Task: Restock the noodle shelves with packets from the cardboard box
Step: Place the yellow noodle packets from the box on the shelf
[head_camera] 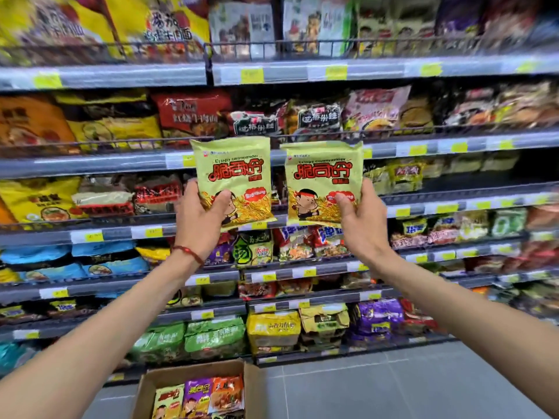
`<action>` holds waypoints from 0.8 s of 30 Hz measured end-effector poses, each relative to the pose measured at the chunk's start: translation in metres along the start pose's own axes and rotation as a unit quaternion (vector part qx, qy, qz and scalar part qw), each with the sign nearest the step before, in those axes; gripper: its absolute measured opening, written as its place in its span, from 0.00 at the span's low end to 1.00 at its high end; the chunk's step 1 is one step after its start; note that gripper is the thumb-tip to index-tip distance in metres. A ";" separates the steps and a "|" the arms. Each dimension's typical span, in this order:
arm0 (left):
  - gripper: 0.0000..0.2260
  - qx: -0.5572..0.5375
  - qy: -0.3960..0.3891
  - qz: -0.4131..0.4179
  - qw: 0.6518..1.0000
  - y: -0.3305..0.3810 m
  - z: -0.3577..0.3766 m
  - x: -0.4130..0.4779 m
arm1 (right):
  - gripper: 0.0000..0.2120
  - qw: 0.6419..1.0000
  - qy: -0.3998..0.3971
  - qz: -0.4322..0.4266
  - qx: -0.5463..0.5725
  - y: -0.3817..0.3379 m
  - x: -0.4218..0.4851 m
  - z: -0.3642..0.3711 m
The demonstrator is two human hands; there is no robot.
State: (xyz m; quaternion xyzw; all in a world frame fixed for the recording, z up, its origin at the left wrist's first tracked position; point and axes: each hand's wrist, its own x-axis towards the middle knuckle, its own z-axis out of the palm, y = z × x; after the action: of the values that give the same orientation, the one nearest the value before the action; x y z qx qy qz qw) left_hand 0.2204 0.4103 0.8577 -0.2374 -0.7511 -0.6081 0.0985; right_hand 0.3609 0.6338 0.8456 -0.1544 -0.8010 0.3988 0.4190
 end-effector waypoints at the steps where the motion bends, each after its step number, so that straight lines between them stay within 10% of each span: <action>1: 0.12 -0.005 0.004 0.007 1.000 0.012 0.013 0.004 | 0.05 1.000 0.006 -0.003 0.005 0.000 0.012 -0.015; 24: 0.12 -0.087 0.035 0.160 0.983 0.195 0.256 0.216 | 0.08 0.988 0.126 -0.084 0.023 0.051 0.335 -0.188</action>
State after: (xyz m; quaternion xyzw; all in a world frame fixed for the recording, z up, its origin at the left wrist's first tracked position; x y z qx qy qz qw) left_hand 0.1622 0.7361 1.0592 -0.3407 -0.6437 -0.6555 0.1999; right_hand 0.3040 0.9567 1.0520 -0.1260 -0.7424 0.3584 0.5519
